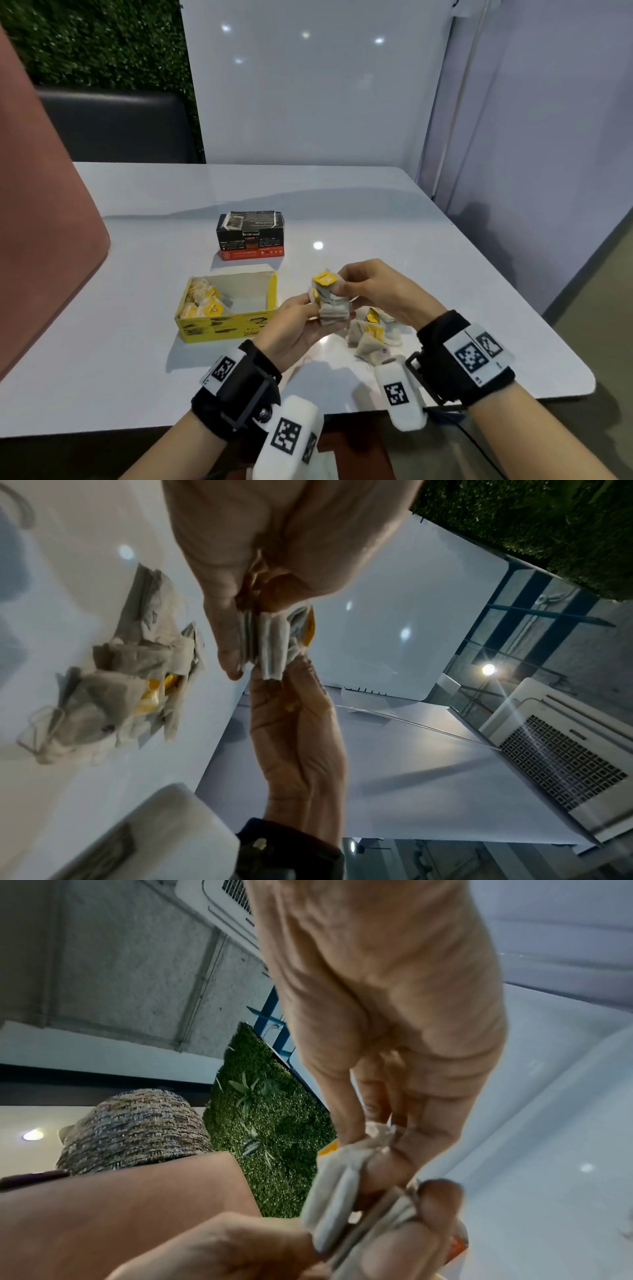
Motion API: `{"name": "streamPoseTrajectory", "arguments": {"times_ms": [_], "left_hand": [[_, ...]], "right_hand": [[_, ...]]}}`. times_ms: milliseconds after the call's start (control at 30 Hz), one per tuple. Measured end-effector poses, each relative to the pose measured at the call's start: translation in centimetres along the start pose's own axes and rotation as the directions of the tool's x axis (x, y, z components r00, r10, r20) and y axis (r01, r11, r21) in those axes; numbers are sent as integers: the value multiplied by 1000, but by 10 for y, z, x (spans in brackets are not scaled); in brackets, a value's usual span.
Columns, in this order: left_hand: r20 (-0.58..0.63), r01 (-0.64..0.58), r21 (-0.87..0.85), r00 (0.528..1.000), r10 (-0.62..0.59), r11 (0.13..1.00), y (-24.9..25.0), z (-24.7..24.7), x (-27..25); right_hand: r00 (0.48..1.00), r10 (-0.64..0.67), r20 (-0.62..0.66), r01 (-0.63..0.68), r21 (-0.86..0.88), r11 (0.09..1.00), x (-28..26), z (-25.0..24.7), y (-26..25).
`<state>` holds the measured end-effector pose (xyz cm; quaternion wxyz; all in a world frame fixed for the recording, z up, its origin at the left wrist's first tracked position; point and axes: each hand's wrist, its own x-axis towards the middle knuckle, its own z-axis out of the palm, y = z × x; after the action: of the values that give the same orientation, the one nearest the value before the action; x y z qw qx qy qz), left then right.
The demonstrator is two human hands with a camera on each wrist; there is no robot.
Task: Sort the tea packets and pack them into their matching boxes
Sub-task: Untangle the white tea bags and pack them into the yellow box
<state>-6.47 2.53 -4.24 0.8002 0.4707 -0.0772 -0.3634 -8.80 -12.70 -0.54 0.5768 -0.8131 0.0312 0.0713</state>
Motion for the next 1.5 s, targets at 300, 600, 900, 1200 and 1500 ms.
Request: {"name": "streamPoseTrajectory", "arguments": {"times_ms": [300,600,900,1200,1500], "left_hand": [[25,116,-131,993,-113,985,4,-5,-8],[36,104,-45,994,-102,994,7,-9,-10],[6,124,39,992,-125,992,-2,-11,-6],[-29,146,17,989,-145,989,-2,-10,-5],[-2,222,-82,975,-223,971,0,-11,-5]], "right_hand": [[1000,7,-23,-14,-285,958,14,6,8],[911,-405,74,359,-625,693,-4,6,-3],[918,-328,222,369,-781,504,3,7,6],[927,-340,160,301,-858,416,-12,9,17],[953,-289,96,249,-793,556,-15,6,21]]}}
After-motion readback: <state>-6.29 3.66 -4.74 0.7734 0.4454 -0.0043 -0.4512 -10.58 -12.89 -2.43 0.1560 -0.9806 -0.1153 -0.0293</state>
